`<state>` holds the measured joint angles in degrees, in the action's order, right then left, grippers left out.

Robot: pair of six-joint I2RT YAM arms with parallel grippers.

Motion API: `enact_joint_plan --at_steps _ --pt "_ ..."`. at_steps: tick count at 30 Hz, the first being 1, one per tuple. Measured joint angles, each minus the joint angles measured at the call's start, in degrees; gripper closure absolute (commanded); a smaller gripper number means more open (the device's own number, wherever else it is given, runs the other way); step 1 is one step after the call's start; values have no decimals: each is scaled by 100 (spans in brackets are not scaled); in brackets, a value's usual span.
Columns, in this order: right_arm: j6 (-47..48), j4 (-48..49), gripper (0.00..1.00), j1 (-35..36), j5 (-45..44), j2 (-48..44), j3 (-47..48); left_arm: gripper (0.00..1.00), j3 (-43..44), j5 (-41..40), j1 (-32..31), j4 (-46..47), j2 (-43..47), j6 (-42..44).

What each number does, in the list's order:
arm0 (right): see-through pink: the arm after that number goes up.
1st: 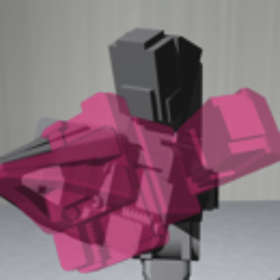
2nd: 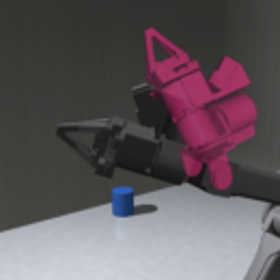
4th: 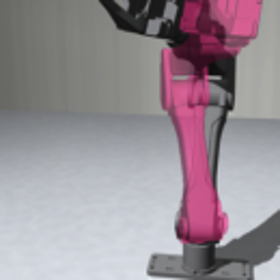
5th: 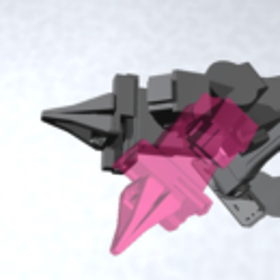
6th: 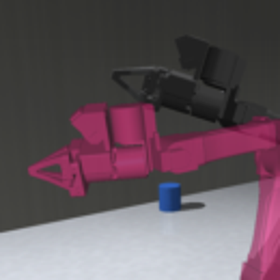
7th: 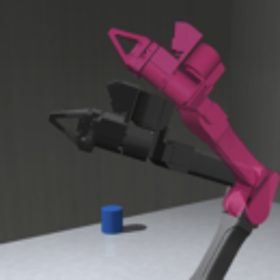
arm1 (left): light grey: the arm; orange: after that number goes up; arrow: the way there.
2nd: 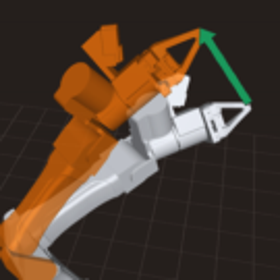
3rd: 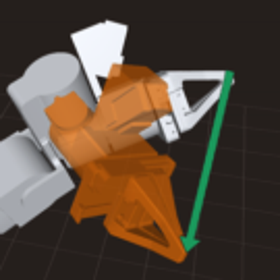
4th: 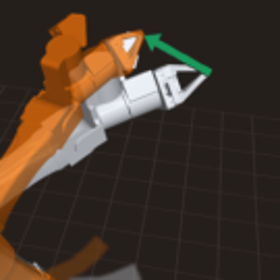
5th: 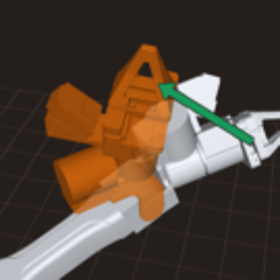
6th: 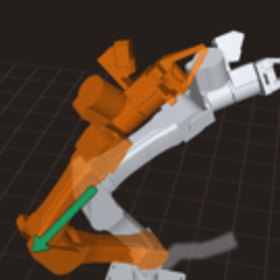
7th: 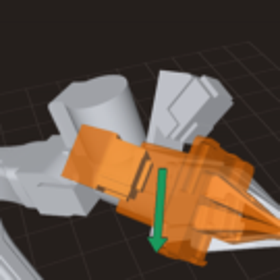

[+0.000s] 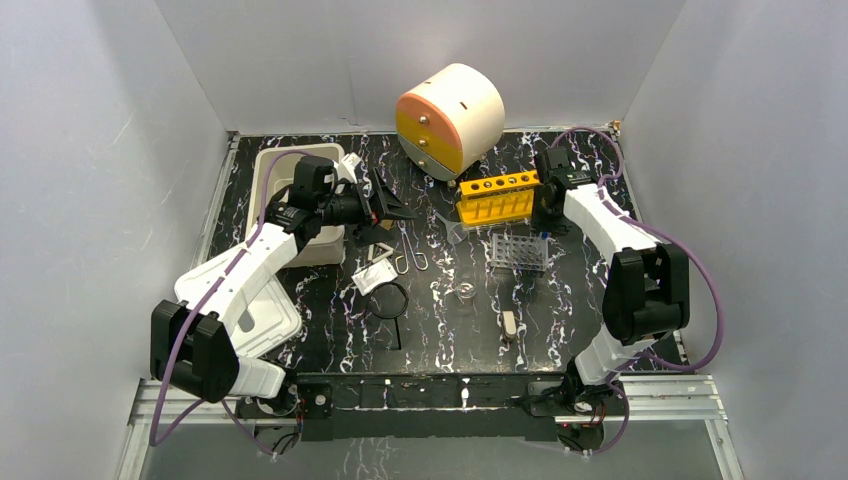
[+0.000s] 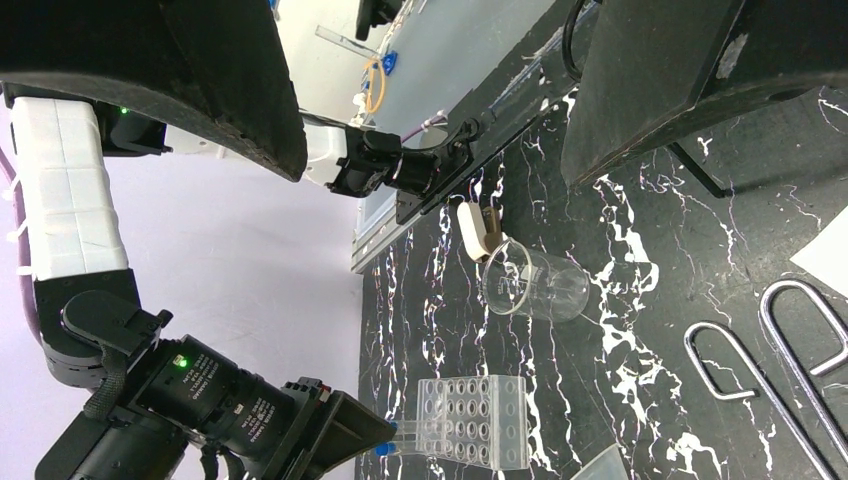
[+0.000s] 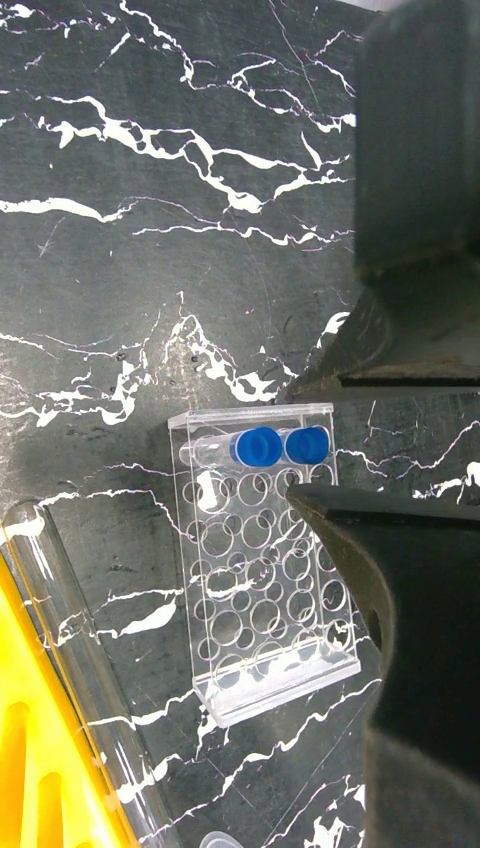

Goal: Organize the chemistry lab equipment

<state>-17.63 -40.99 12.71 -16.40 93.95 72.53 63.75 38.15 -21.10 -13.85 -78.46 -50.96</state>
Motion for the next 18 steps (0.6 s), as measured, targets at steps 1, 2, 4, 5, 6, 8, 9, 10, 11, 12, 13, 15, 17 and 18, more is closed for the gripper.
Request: enact_joint_plan --at_steps 1,2,4,5,6,8,9,10,11,12,13,15,17,18 --pt "0 -15 53 -2 -7 4 15 2 0 -2 2 -9 0 2" --pt "2 -28 51 -2 -7 7 24 2 -2 0 4 -11 0 2" --pt "2 -76 48 -2 -4 7 42 2 -2 0 4 -11 0 2" --pt "2 -87 46 -2 -2 7 46 2 -2 0 4 -11 0 2" --pt "2 -94 44 -2 4 7 46 2 -2 0 4 -11 0 2" --pt "4 -107 42 -2 15 4 46 2 -2 0 7 -13 0 2" --pt "7 -107 41 -2 26 2 46 2 -2 0 7 -15 0 2" --pt "9 -107 40 -2 37 -11 46 2 -2 0 7 -17 0 7" --pt "13 -107 40 -2 55 -33 46 2 -2 -9 9 -37 0 37" --pt "26 -105 39 -2 74 -70 46 2 2 -28 17 -96 2 87" --pt "31 -103 38 -2 94 -118 46 2 26 -76 22 -210 2 162" --pt "57 -98 37 -2 142 -264 46 2 164 -243 33 -509 2 341" --pt "72 -90 36 -2 184 -490 55 2 413 -459 42 -791 2 544" --pt "74 -81 35 -2 219 -625 63 2 525 -538 42 -870 2 634"
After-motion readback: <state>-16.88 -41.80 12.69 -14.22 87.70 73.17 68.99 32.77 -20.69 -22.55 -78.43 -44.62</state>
